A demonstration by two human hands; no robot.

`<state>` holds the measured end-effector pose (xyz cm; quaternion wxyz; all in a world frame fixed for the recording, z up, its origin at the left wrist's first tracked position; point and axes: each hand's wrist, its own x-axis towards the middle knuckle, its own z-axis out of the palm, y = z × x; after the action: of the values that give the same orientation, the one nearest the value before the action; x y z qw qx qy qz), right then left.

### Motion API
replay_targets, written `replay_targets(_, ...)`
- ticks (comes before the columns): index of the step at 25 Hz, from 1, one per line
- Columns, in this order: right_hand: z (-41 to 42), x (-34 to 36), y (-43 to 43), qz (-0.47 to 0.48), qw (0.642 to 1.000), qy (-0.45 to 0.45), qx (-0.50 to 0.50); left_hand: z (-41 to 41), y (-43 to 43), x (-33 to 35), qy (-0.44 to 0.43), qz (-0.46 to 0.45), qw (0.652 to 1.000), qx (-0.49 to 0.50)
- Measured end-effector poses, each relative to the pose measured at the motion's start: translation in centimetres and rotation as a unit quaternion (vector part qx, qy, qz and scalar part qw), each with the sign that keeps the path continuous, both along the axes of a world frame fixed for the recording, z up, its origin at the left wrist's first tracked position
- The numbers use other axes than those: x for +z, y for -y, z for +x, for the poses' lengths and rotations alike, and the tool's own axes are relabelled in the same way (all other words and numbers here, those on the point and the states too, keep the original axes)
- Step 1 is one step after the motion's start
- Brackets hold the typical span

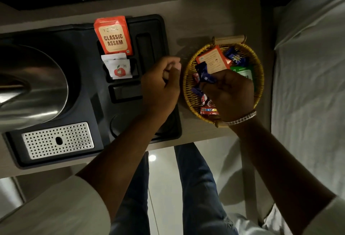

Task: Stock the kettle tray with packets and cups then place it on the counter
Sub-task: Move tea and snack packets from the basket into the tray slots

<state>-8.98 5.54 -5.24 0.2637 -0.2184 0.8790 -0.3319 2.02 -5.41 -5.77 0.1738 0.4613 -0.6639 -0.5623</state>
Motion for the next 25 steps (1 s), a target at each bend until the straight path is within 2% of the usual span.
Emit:
replay_targets(2,-0.1,1.5,0.7,-0.033,0.997,0.068,0.026,0.8,0.6,0.8,-0.006,0.039,0.999,-0.010)
replay_targets(6,1.4,3.2,3.4,-0.037,0.969,0.176,0.171,3.8,3.3,1.2,-0.013,0.199,0.975,-0.102)
replay_targets(8,2.3,3.1,4.6,-0.050,0.959,0.208,0.184,5.4,3.9,1.1,-0.022,0.221,0.969,-0.113)
replay_targets(10,3.6,2.8,5.8,-0.073,0.957,0.232,0.161,7.0,4.0,0.7,-0.048,0.238,0.969,-0.041)
replay_targets(14,6.5,1.3,7.8,-0.098,0.952,0.282,0.067,9.3,4.1,-0.5,-0.081,0.288,0.949,0.104)
replay_targets(16,7.7,0.3,8.3,-0.073,0.963,0.258,0.029,10.0,4.0,-1.1,-0.044,0.252,0.957,0.133)
replay_targets(21,9.6,-1.2,8.0,-0.018,0.971,0.233,-0.046,10.5,4.6,-2.6,0.083,0.069,0.980,0.169)
replay_targets(25,10.4,-1.7,7.9,0.021,0.990,0.134,-0.032,10.0,5.3,-3.5,0.115,0.037,0.973,0.197)
